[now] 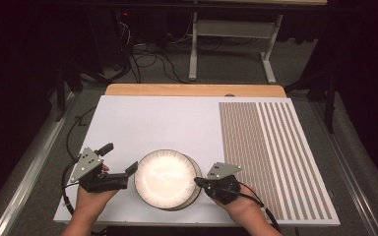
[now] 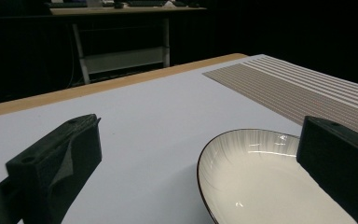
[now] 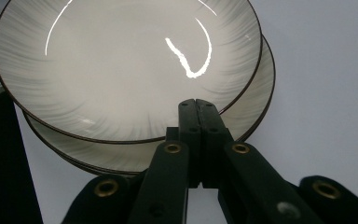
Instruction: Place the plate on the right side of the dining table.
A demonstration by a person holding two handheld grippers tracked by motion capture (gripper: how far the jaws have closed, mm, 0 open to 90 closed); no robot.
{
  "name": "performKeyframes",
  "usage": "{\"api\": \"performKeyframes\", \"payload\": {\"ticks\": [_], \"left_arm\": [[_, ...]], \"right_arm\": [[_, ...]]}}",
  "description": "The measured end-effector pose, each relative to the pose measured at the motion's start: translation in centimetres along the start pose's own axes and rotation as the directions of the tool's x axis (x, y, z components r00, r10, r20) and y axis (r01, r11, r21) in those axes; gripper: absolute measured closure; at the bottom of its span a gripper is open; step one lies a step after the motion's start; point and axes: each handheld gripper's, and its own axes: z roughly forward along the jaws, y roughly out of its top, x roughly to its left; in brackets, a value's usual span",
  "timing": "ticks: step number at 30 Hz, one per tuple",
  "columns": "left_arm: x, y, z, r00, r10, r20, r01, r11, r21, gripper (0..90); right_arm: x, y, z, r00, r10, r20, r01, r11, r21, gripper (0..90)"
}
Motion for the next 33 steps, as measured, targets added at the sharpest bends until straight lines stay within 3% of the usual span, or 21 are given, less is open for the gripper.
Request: {"api": "performKeyframes", "payload": {"ticks": [20, 25, 30, 33], "left_arm": [[0.2, 0.0, 0.0, 0.9998, -0.018, 0.008, 0.018, 0.9998, 0.003, 0.7], [0.2, 0.1, 0.0, 0.9985, -0.044, 0.033, 0.044, 0.999, -0.003, 0.6], [0.3, 0.0, 0.2, 0.9983, -0.045, 0.036, 0.044, 0.9988, 0.021, 0.7], [0.6, -0.2, 0.3, 0.9961, -0.07, 0.055, 0.068, 0.997, 0.038, 0.7]], "right_arm": [[0.4, 0.2, 0.6, 0.9998, -0.002, -0.019, 0.002, 1.0, 0.0, 90.0], [1.0, 0.4, 1.3, 0.9996, -0.013, -0.025, 0.013, 1.0, 0.003, 90.0], [1.0, 0.6, 1.6, 0.9993, -0.017, -0.034, 0.018, 1.0, 0.011, 90.0], [1.2, 0.7, 1.8, 0.999, -0.015, -0.043, 0.015, 1.0, 0.004, 90.0]]}}
